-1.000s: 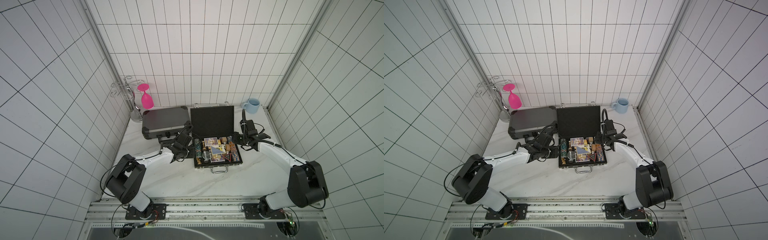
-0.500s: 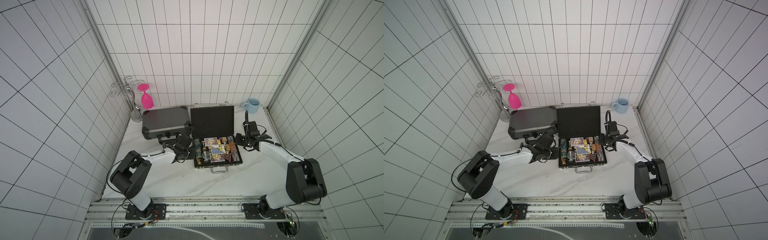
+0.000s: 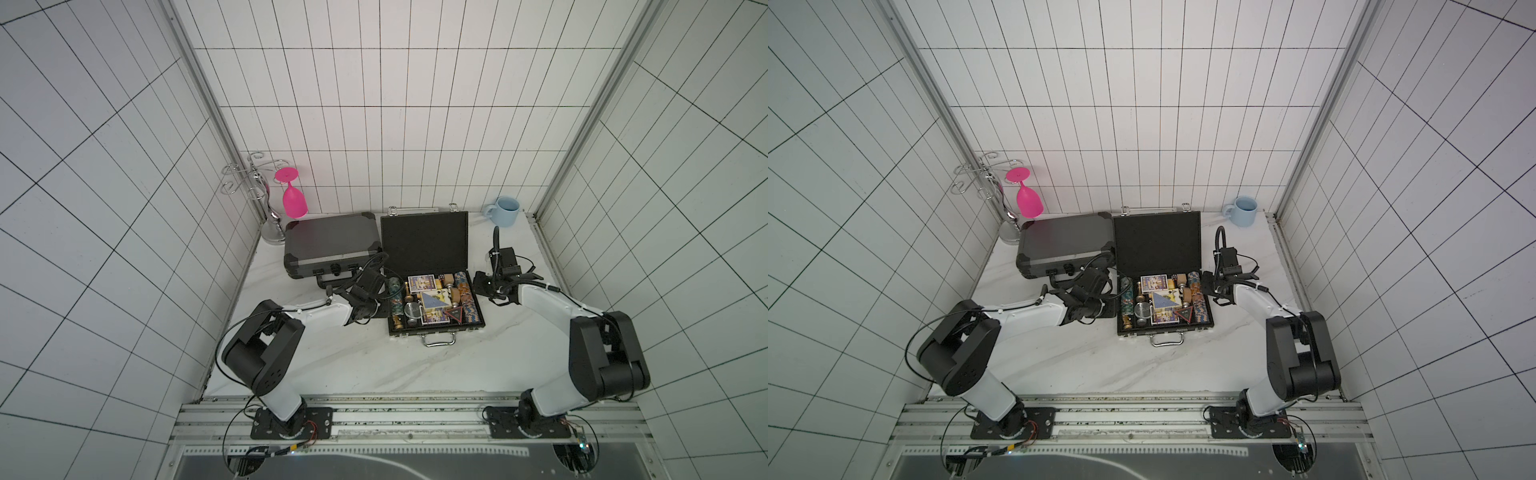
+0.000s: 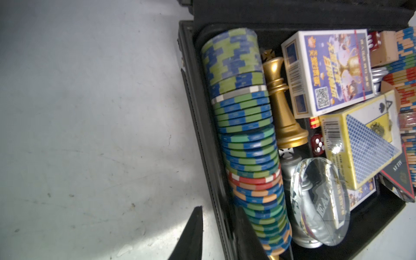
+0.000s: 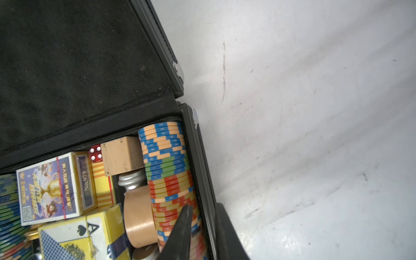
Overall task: Close the poker set cases
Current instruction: Move the poker set case to the center of the board.
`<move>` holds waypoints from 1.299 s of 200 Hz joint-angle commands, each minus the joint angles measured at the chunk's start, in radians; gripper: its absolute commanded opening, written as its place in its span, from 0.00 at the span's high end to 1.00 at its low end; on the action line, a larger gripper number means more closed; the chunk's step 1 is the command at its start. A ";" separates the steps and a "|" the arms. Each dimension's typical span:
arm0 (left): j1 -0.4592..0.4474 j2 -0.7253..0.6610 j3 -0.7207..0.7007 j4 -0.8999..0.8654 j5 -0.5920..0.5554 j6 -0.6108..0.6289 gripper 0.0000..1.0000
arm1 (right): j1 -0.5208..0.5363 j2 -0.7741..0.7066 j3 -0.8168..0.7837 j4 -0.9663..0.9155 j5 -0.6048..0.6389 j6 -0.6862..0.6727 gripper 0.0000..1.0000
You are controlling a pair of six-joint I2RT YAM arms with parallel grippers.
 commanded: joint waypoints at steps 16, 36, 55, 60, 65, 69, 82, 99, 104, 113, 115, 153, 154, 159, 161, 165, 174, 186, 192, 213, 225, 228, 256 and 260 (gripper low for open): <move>0.000 0.035 0.013 0.009 0.027 0.021 0.78 | -0.011 -0.005 -0.082 0.016 -0.016 0.010 0.81; 0.001 0.033 0.017 -0.006 0.010 0.032 0.79 | -0.012 -0.010 -0.096 0.020 -0.020 0.019 0.82; 0.009 0.033 0.024 -0.012 0.009 0.041 0.80 | -0.012 0.002 -0.109 0.030 -0.014 0.025 0.82; 0.008 0.035 0.026 -0.014 0.008 0.044 0.81 | -0.012 0.008 -0.111 0.030 -0.014 0.027 0.82; 0.009 0.036 0.028 -0.017 0.010 0.048 0.81 | -0.013 0.014 -0.112 0.030 -0.016 0.028 0.82; 0.010 0.036 0.029 -0.019 0.011 0.048 0.81 | -0.013 0.017 -0.114 0.032 -0.020 0.030 0.82; 0.013 0.041 0.031 -0.018 0.019 0.051 0.82 | -0.013 0.020 -0.125 0.045 -0.032 0.039 0.85; 0.012 0.043 0.029 -0.014 0.029 0.057 0.84 | -0.013 0.019 -0.136 0.061 -0.060 0.046 0.89; 0.013 0.046 0.028 -0.013 0.032 0.059 0.84 | -0.013 0.017 -0.139 0.060 -0.062 0.048 0.89; 0.013 0.047 0.027 -0.011 0.033 0.059 0.85 | -0.013 0.013 -0.146 0.059 -0.064 0.049 0.90; 0.013 0.047 0.027 -0.011 0.034 0.059 0.85 | -0.013 0.012 -0.148 0.059 -0.064 0.047 0.90; 0.025 0.041 0.022 -0.005 0.041 0.053 0.87 | -0.012 -0.029 -0.198 0.064 -0.064 0.064 0.93; 0.026 0.041 0.022 -0.004 0.041 0.052 0.87 | -0.012 -0.030 -0.200 0.064 -0.065 0.065 0.93; 0.028 0.039 0.023 -0.003 0.042 0.051 0.87 | -0.011 -0.035 -0.207 0.065 -0.069 0.068 0.93; 0.030 0.040 0.024 -0.003 0.042 0.052 0.87 | -0.011 -0.037 -0.210 0.065 -0.071 0.070 0.93; 0.031 0.038 0.023 -0.003 0.042 0.052 0.87 | -0.011 -0.043 -0.218 0.065 -0.073 0.073 0.94; 0.036 0.037 0.025 -0.004 0.039 0.055 0.87 | -0.010 -0.056 -0.234 0.068 -0.077 0.080 0.95; 0.039 0.036 0.027 -0.008 0.033 0.060 0.87 | -0.008 -0.077 -0.253 0.066 -0.078 0.086 0.97; 0.041 0.036 0.027 -0.007 0.032 0.063 0.87 | -0.008 -0.088 -0.262 0.062 -0.077 0.090 0.97; 0.045 0.037 0.028 -0.007 0.036 0.062 0.86 | -0.008 -0.126 -0.294 0.061 -0.078 0.102 0.97; 0.043 0.037 0.025 -0.006 0.040 0.061 0.86 | -0.008 -0.135 -0.299 0.053 -0.085 0.104 0.97; 0.043 0.037 0.025 -0.005 0.038 0.059 0.86 | -0.008 -0.137 -0.300 0.048 -0.087 0.107 0.97; 0.049 0.026 0.011 -0.003 0.027 0.053 0.84 | 0.004 -0.172 -0.326 0.058 -0.118 0.125 0.95; 0.050 0.023 0.010 -0.001 0.027 0.050 0.83 | 0.005 -0.171 -0.327 0.059 -0.120 0.125 0.95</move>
